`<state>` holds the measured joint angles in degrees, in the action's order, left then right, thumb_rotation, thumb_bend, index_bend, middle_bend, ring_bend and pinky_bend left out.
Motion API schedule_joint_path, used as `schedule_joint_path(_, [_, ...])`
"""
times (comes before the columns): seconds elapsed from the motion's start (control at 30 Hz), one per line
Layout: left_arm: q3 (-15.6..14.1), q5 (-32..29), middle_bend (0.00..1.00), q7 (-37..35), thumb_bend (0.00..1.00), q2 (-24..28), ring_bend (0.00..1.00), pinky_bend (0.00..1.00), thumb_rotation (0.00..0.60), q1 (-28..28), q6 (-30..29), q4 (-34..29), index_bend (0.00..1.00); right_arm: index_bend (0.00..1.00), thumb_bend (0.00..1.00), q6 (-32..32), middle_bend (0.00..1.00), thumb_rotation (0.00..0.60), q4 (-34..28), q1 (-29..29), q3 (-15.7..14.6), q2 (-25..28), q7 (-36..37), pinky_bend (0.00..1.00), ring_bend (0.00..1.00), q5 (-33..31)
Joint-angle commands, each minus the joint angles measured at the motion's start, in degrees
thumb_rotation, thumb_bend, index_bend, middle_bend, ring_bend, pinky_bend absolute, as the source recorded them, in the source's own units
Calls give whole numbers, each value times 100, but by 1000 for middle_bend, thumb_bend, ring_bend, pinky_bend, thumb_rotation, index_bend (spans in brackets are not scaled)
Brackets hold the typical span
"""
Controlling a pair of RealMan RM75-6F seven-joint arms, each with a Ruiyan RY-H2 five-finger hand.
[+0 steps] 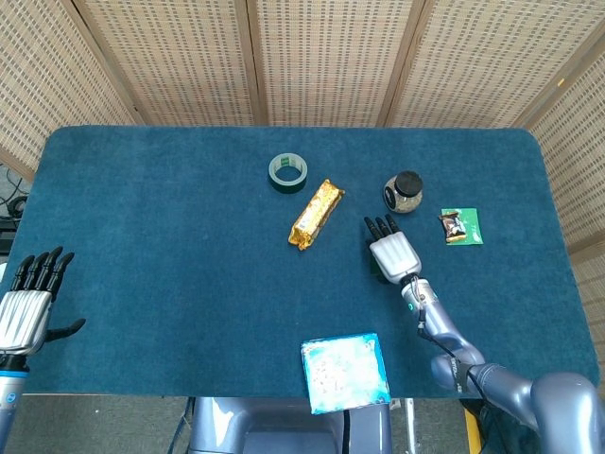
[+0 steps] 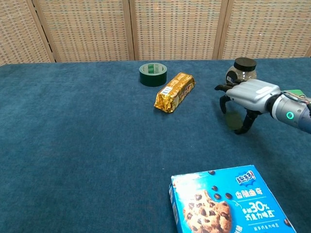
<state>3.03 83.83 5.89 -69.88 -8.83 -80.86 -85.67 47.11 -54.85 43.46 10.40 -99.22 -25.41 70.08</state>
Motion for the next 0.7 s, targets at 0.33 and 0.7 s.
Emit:
schedule_joint_path(0.33, [-5, -16, 0, -4, 0, 9, 0, 0, 600, -3, 5, -6, 0, 377, 311, 175, 0, 600, -25, 23, 59, 57, 2, 0, 0, -51])
schedule_joint_path(0.7, [-15, -15, 0, -9, 0, 23, 0, 0, 600, -5, 0, -22, 0, 377, 363, 56, 0, 600, -116, 51, 20, 141, -78, 0, 0, -182])
